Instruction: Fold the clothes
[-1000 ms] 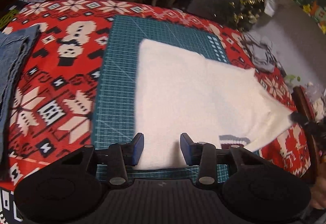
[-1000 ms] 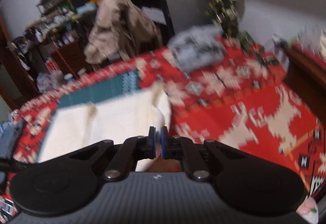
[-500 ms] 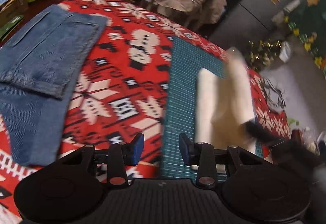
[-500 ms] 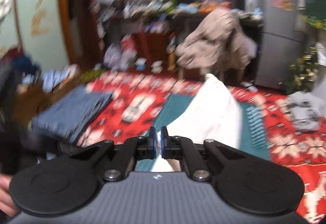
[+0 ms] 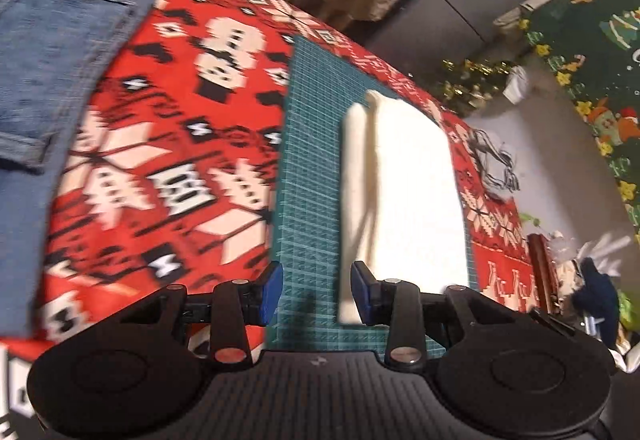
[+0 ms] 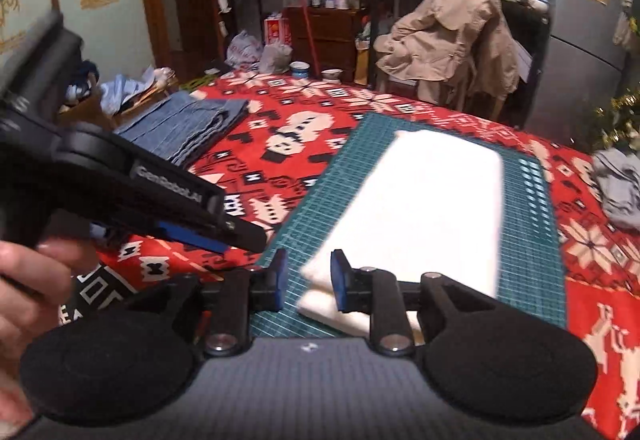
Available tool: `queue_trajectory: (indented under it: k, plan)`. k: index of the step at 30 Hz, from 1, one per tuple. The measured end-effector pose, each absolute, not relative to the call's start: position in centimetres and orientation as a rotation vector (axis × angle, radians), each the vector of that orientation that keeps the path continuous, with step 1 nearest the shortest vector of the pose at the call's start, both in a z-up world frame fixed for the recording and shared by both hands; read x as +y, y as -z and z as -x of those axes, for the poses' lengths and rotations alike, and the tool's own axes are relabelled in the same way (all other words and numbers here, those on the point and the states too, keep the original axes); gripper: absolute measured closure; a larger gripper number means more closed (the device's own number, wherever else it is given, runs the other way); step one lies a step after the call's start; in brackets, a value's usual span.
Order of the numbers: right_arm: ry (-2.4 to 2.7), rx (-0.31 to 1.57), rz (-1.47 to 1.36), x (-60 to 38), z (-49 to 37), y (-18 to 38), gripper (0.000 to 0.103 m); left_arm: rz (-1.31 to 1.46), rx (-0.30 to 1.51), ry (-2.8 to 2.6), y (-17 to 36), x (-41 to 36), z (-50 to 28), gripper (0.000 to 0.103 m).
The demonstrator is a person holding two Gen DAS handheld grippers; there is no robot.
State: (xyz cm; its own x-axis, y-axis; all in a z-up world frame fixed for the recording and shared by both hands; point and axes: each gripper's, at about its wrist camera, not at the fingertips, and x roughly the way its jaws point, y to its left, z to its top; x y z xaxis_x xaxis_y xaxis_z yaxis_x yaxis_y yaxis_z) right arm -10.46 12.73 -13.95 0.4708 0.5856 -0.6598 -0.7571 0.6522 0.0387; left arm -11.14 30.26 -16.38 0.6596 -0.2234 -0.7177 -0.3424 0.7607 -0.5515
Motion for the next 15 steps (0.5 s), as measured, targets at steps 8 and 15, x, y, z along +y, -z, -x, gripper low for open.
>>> queue_trajectory:
  k: [8,15]
  plan:
    - [-0.722,0.779,0.164,5.9,8.2,14.3,0.077,0.645,0.889,-0.039,17.4,28.6,8.0,0.065]
    - [-0.746,0.860,0.147,4.8,8.8,16.2,0.077,0.686,0.898,-0.025,17.6,29.4,7.8,0.050]
